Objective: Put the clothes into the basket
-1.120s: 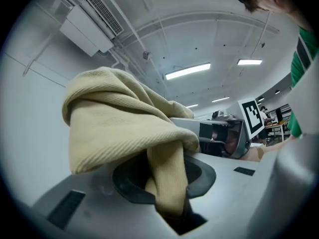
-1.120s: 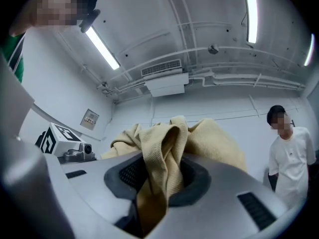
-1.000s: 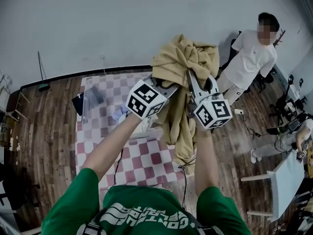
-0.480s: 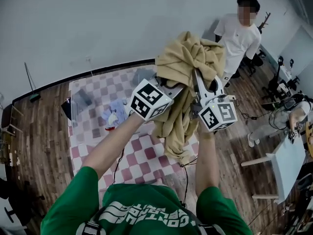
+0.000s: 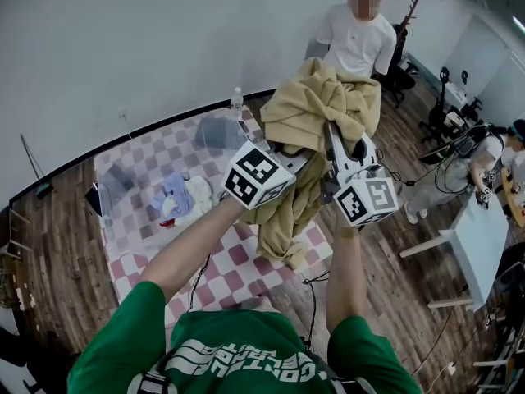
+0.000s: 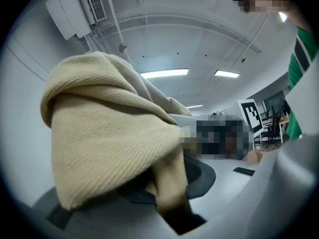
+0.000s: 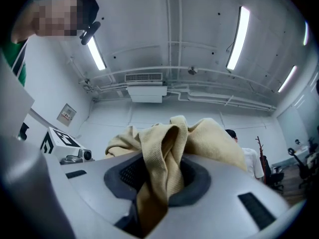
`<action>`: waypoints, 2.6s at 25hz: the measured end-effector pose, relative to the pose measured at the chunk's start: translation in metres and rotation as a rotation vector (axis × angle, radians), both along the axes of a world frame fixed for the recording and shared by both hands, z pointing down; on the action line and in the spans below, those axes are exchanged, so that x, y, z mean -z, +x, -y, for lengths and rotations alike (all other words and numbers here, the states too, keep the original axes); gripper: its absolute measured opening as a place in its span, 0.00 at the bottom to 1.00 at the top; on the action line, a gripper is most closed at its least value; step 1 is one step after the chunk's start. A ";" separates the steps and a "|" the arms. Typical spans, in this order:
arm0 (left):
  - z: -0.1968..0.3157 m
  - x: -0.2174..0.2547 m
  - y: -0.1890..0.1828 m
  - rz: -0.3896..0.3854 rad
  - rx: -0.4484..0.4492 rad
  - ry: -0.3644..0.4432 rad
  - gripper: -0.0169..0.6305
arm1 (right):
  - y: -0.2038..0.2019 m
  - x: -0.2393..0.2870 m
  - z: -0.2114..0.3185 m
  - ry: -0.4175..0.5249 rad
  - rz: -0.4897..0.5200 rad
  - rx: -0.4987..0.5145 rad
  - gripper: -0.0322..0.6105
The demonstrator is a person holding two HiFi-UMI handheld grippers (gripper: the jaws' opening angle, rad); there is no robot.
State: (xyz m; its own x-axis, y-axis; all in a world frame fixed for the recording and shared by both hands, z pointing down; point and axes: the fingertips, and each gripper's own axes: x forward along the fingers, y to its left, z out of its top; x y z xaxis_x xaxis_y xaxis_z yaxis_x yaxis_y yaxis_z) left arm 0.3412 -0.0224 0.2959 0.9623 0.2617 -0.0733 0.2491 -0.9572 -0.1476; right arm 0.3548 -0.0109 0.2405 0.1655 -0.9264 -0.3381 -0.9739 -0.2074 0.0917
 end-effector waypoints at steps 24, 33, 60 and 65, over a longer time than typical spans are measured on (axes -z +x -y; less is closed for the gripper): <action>-0.018 0.110 0.015 -0.139 -0.040 0.098 0.15 | 0.007 0.110 -0.021 0.125 -0.120 0.005 0.21; 0.075 0.138 -0.014 -0.156 0.103 0.124 0.15 | -0.024 0.138 0.074 0.120 -0.151 0.111 0.21; 0.363 0.119 -0.305 -0.135 0.690 0.117 0.15 | -0.311 0.117 0.368 0.077 -0.124 0.677 0.21; 0.390 0.094 -0.336 -0.094 0.760 0.096 0.15 | -0.341 0.092 0.397 0.039 -0.096 0.742 0.21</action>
